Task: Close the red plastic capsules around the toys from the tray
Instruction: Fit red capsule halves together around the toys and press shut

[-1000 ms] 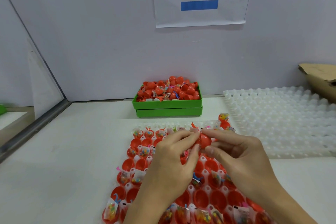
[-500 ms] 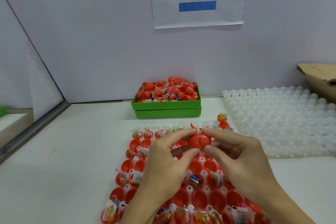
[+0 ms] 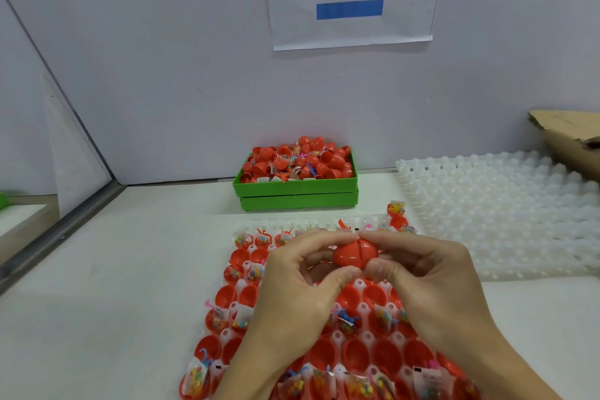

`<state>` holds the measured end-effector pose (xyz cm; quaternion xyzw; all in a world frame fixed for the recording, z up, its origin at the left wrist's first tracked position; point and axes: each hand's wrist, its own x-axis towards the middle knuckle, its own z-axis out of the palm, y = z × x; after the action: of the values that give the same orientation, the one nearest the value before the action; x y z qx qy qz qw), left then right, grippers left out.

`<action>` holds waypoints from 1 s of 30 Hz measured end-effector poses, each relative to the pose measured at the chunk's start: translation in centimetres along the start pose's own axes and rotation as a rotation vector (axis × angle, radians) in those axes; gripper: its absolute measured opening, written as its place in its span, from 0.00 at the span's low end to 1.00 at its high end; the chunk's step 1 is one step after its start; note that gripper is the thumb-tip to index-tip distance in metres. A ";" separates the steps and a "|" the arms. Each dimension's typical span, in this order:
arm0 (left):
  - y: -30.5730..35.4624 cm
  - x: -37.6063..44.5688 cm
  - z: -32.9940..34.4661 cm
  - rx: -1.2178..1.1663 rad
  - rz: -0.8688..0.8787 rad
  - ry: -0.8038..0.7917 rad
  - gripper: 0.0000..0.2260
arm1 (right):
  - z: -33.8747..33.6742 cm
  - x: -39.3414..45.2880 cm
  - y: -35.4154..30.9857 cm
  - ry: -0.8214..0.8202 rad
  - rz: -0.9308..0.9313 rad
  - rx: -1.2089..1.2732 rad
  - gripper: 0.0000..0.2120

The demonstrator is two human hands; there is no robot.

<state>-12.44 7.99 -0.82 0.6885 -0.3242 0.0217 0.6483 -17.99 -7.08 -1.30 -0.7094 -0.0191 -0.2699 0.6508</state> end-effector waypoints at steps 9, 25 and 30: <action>-0.8 -0.1 0.6 0.111 0.043 0.093 0.20 | 0.1 -0.4 0.2 0.011 -0.002 -0.130 0.31; -0.8 -0.1 0.6 0.126 0.029 0.070 0.15 | -0.1 -0.2 0.2 -0.007 -0.031 -0.217 0.35; -0.8 -0.1 0.7 0.123 0.016 0.071 0.15 | -0.3 -0.2 0.3 -0.023 -0.078 -0.273 0.32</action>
<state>-12.45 7.38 -1.67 0.7234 -0.3046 0.0713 0.6155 -18.13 -7.31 -1.66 -0.7931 -0.0172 -0.2872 0.5369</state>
